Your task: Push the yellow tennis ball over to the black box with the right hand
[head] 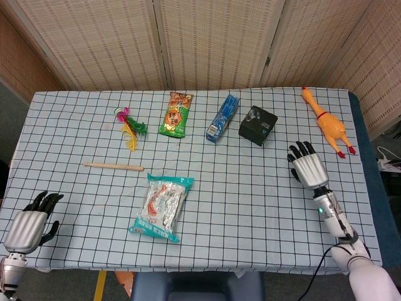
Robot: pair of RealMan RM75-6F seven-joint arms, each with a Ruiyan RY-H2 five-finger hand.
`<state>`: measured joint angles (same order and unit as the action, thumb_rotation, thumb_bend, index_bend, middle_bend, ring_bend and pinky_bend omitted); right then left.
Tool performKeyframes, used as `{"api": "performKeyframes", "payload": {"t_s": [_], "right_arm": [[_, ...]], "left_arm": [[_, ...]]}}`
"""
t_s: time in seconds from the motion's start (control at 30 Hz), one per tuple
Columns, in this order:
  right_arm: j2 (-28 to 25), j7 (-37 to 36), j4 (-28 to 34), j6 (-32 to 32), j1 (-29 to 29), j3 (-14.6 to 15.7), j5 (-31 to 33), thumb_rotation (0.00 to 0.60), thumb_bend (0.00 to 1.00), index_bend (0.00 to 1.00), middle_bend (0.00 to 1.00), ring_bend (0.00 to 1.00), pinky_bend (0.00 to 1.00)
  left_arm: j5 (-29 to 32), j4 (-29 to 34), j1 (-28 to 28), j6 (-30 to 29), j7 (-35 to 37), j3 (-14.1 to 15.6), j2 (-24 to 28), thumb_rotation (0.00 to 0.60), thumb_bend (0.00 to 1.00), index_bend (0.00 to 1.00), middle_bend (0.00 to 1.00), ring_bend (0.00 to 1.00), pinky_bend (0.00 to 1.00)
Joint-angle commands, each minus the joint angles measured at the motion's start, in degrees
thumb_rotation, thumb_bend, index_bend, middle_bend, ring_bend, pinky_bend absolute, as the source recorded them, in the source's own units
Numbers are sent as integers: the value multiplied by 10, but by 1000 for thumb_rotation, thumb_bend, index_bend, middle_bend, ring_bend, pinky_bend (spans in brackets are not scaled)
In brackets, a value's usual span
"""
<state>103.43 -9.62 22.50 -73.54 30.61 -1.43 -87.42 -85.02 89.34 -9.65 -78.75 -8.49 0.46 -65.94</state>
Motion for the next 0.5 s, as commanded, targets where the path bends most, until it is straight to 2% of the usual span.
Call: {"api": "performKeyframes", "payload": {"t_s": [0.03, 0.1, 0.13, 0.27, 0.5], "right_arm": [[-109, 149, 292, -144, -110, -7, 14, 600, 217, 119, 132, 17, 103], [-130, 183, 349, -159, -124, -6, 14, 600, 207, 21, 65, 0, 31], [-137, 197, 372, -168, -130, -6, 12, 600, 201, 2, 37, 0, 7], [-150, 221, 413, -180, -144, 1, 0, 600, 185, 0, 0, 0, 0], [-159, 243, 434, -160, -152, 6, -5, 600, 184, 0, 0, 0, 0]], "left_arm": [[-10, 0, 4, -10, 1, 2, 1, 600, 477, 164, 146, 70, 349], [-12, -1, 4, -11, -2, 2, -1, 600, 477, 164, 146, 70, 349], [-12, -1, 4, -11, -4, 2, -1, 600, 477, 164, 146, 70, 349], [-14, 0, 5, -14, -8, 0, -3, 600, 478, 164, 146, 70, 349], [-18, 0, 2, -10, -15, 1, -5, 600, 477, 164, 146, 70, 350]]}}
